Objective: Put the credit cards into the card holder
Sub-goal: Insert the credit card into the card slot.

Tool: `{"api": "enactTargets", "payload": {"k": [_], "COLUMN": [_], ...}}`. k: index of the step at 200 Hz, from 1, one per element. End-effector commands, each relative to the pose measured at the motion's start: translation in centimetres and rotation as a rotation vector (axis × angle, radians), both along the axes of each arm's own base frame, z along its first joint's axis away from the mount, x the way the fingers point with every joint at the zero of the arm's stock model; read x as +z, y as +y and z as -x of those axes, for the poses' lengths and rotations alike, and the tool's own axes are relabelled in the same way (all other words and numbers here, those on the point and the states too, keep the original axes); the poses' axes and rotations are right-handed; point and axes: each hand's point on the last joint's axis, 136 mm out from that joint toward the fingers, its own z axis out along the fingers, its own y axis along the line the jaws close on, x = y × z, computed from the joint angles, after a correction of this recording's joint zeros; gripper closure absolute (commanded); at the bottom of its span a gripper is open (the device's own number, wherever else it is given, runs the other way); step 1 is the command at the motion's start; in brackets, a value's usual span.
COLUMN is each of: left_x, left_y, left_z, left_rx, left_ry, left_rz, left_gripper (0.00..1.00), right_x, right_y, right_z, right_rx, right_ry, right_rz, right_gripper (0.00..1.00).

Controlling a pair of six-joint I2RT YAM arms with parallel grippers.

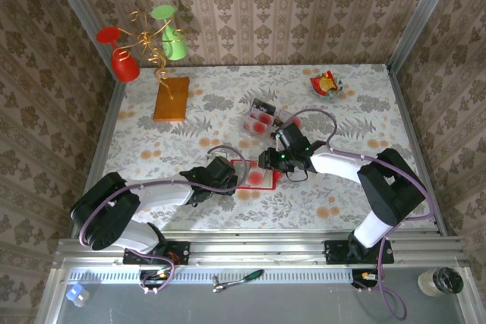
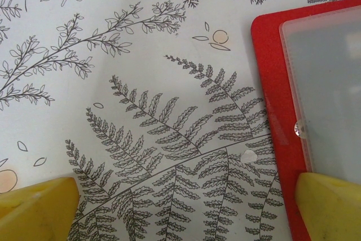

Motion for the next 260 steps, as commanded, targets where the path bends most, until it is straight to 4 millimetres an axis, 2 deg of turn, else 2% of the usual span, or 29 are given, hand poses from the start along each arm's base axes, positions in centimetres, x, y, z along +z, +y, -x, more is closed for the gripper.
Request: {"api": "enactTargets", "payload": {"k": [1,60,126,165,232,260], "left_x": [-1.3,-1.1,-1.1,-1.1,-1.2,-1.3], "left_y": [0.8,0.7,0.7,0.7,0.7,0.7], "left_z": [0.7,0.6,0.6,0.6,0.6,0.7], "left_rx": [-0.002,-0.005,-0.004,-0.004,-0.003,-0.004], "left_ry": [0.035,0.032,0.033,0.032,0.034,0.036], "left_rz": [-0.036,-0.034,-0.036,-0.034,-0.034,-0.034], "left_gripper": [0.0,0.0,0.0,0.0,0.0,0.0], "right_x": [0.7,-1.0,-2.5,-3.3,-2.4,-2.8], "right_y": [0.2,-0.2,0.4,0.0,-0.6,-0.5], "right_z": [-0.1,0.5,0.9,1.3,1.7,1.7], "right_rx": [-0.05,-0.059,-0.04,-0.055,-0.062,-0.06], "right_ry": [-0.027,0.007,0.044,0.061,0.04,0.057], "right_rz": [-0.03,-0.004,0.008,0.029,0.028,0.032], "right_gripper": [0.63,0.63,0.63,0.63,0.63,0.64]}}
